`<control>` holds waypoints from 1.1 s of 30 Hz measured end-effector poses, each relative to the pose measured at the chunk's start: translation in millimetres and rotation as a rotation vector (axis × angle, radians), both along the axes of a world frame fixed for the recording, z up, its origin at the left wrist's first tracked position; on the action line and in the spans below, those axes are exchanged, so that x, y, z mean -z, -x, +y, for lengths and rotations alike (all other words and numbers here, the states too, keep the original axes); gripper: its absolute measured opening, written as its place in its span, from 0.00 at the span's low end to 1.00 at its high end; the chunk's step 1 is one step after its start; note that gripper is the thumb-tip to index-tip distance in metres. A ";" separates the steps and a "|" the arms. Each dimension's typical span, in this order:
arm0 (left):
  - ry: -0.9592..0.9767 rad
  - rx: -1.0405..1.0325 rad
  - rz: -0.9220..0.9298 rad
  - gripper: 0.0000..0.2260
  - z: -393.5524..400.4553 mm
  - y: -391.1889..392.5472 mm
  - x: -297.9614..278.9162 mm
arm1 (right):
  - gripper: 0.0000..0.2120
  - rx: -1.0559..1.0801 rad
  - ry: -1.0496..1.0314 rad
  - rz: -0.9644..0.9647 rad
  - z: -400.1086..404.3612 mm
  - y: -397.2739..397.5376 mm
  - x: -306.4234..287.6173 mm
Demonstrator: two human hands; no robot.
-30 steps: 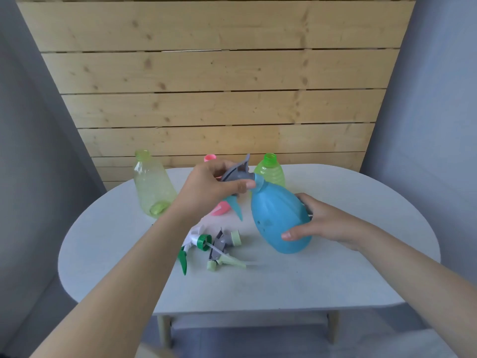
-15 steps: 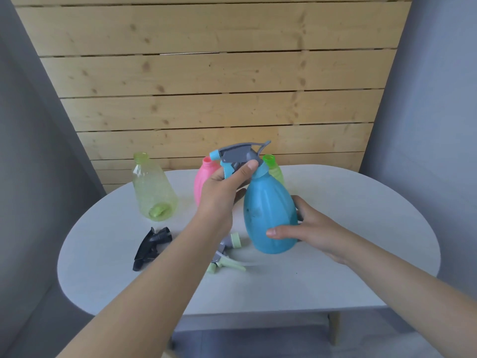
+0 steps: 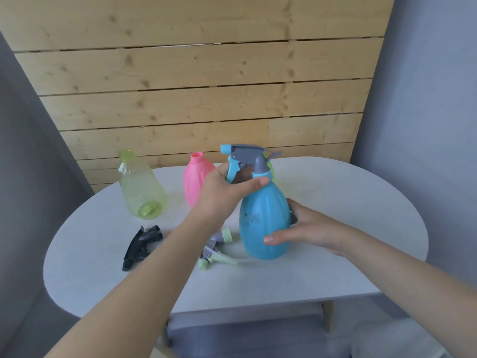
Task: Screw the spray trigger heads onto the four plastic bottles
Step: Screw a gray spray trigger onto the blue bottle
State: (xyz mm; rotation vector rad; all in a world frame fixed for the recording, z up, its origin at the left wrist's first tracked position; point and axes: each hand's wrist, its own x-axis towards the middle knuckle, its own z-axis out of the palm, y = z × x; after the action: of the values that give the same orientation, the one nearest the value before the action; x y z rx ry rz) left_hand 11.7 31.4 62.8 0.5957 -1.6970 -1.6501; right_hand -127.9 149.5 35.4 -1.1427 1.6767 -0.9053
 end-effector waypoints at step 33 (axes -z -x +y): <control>-0.094 0.361 -0.076 0.20 17.3 -3.1 46.1 | 0.09 0.105 0.416 0.092 10.4 -3.2 -26.3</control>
State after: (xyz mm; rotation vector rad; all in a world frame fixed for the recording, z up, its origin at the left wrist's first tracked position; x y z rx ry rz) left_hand 14.8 48.7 16.8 0.4164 -1.8728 -1.9896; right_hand -124.7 159.9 61.7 -1.3959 1.6794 -1.3299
